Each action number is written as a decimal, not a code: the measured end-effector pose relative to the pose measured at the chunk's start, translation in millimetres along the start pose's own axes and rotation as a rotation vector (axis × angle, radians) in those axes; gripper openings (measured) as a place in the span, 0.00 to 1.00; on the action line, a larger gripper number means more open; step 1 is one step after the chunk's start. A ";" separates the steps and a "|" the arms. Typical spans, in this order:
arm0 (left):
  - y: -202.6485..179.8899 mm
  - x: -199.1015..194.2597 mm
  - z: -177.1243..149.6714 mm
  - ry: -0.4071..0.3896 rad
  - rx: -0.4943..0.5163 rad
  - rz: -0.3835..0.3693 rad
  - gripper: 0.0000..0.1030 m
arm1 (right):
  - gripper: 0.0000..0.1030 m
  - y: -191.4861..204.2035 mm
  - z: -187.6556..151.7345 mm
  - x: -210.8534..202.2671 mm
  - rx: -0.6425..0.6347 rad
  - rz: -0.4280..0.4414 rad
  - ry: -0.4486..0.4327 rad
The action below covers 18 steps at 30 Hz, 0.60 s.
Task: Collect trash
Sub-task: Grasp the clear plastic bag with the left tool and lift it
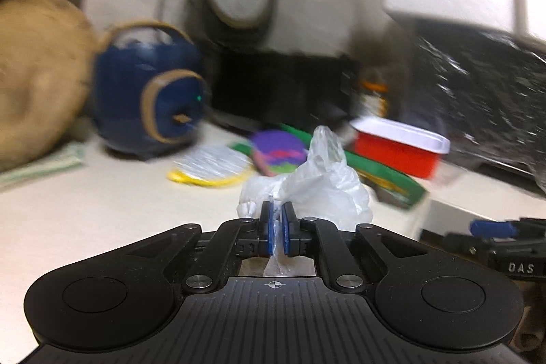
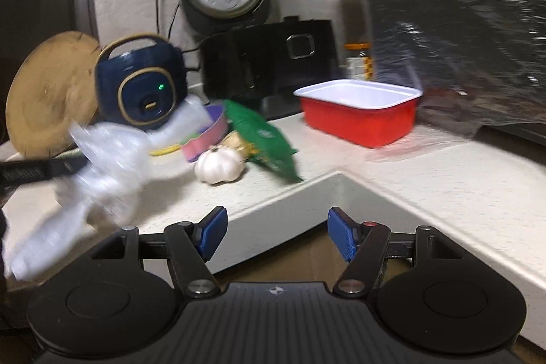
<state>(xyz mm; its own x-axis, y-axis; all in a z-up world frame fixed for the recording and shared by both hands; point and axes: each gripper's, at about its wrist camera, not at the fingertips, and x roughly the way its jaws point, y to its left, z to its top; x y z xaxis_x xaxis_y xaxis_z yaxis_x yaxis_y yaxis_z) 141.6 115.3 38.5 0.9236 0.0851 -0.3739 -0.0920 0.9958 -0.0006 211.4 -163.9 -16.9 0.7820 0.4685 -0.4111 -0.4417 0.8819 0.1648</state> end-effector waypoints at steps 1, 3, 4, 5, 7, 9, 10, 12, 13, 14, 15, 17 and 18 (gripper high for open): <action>2.2 -2.8 -0.6 -0.010 0.008 0.023 0.09 | 0.64 3.6 -0.2 3.7 -0.006 0.004 0.007; 5.0 -2.0 -3.4 0.004 -0.013 0.050 0.09 | 0.64 9.8 -0.5 10.6 -0.015 0.010 0.019; 7.0 1.8 -5.6 0.027 -0.038 0.053 0.09 | 0.64 12.2 -0.7 14.1 -0.019 0.012 0.027; 8.1 5.4 -8.1 0.051 -0.059 0.052 0.09 | 0.64 14.8 -0.7 17.7 -0.022 0.012 0.037; 9.2 17.7 -12.8 0.141 -0.099 0.056 0.11 | 0.64 18.2 -1.7 23.3 -0.026 0.011 0.054; 8.9 21.5 -17.6 0.153 -0.102 0.061 0.11 | 0.64 20.3 -4.5 24.5 -0.032 0.008 0.066; 7.2 20.0 -18.1 0.150 -0.086 0.053 0.11 | 0.64 20.7 -5.5 24.2 -0.034 0.006 0.069; 8.8 17.5 -18.3 0.155 -0.074 0.005 0.12 | 0.64 20.2 -6.6 23.1 -0.034 0.002 0.072; 11.3 15.5 -19.8 0.153 -0.087 -0.029 0.12 | 0.64 19.8 -6.7 21.8 -0.033 0.002 0.071; 14.6 11.8 -19.0 0.140 -0.104 -0.067 0.12 | 0.64 20.1 -6.5 20.2 -0.037 0.003 0.066; 17.3 8.1 -17.8 0.114 -0.120 -0.104 0.12 | 0.64 20.6 -6.2 18.5 -0.042 0.004 0.059; 21.9 -3.8 -13.4 0.068 -0.136 -0.137 0.13 | 0.64 24.0 -4.9 14.7 -0.061 0.008 0.043; 22.4 -9.9 -10.2 0.055 -0.141 -0.133 0.13 | 0.64 26.3 -4.5 13.7 -0.071 0.013 0.039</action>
<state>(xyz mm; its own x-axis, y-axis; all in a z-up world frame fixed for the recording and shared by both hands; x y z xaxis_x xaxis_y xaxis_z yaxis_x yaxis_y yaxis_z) 126.5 136.4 32.7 0.9098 -0.0529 -0.4117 -0.0250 0.9831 -0.1815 208.5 -134.6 -22.3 0.7592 0.4760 -0.4439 -0.4828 0.8692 0.1064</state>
